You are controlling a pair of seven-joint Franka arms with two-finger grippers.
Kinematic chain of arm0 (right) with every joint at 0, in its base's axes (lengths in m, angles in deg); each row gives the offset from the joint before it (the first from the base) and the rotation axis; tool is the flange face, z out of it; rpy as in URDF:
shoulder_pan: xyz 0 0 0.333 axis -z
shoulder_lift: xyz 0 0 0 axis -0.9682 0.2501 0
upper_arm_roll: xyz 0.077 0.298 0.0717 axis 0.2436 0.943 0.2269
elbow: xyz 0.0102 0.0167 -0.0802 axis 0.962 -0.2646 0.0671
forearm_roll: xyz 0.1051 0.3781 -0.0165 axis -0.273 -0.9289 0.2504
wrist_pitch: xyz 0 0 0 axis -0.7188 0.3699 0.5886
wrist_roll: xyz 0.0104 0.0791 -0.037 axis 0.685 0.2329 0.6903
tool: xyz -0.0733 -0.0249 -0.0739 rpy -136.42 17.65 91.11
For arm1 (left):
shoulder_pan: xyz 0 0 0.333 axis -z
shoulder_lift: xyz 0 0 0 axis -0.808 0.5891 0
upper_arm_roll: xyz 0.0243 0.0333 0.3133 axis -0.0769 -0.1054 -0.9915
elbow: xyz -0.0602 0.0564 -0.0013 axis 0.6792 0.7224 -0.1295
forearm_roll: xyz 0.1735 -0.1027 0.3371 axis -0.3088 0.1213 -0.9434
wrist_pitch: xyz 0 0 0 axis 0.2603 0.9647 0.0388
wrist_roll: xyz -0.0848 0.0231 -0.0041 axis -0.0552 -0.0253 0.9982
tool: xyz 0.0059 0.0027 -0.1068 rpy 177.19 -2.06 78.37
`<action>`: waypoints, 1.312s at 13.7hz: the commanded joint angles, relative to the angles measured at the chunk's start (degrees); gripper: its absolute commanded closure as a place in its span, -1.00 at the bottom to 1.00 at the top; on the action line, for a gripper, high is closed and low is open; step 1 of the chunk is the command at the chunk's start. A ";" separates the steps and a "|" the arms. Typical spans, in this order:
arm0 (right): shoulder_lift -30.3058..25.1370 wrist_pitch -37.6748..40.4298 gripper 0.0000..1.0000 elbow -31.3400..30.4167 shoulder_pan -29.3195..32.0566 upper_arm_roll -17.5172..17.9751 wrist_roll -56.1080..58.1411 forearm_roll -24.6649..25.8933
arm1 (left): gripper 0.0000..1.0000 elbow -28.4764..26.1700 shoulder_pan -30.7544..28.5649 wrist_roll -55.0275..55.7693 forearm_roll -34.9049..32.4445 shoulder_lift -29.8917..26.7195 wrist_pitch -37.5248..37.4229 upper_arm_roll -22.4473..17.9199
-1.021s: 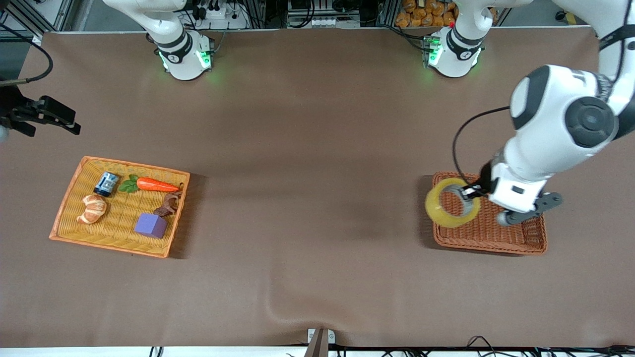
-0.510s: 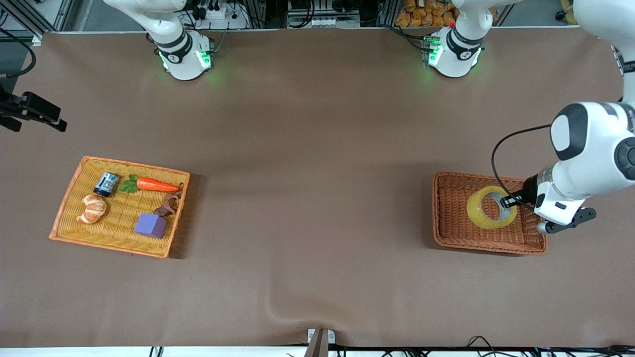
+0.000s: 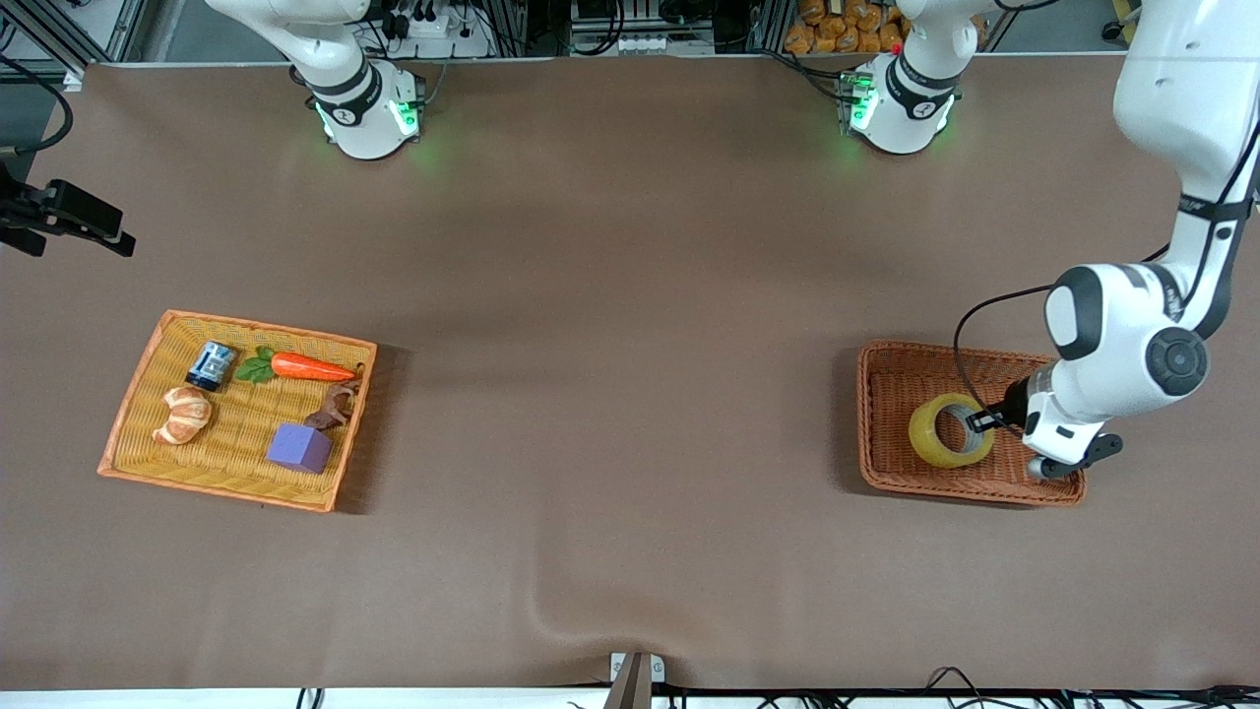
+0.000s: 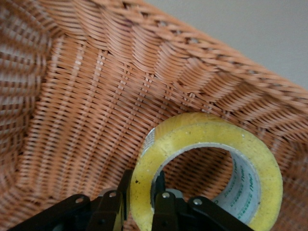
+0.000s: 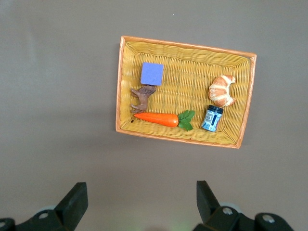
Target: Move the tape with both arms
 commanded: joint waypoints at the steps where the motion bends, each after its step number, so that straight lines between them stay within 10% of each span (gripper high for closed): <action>1: 0.38 0.84 -1.00 1.16 1.24 0.84 -0.52 0.01 | 0.15 0.08 -0.54 -0.79 -0.18 -0.56 0.35 0.22; 4: 0.47 0.84 -1.00 1.16 1.24 0.75 -0.17 0.01 | -1.00 0.17 -0.54 -0.70 -0.62 -2.04 -0.09 0.22; 18: 0.55 0.84 -1.00 1.16 1.24 0.83 -0.16 0.01 | -1.00 17.91 0.16 -0.44 -1.58 -20.41 -33.11 5.67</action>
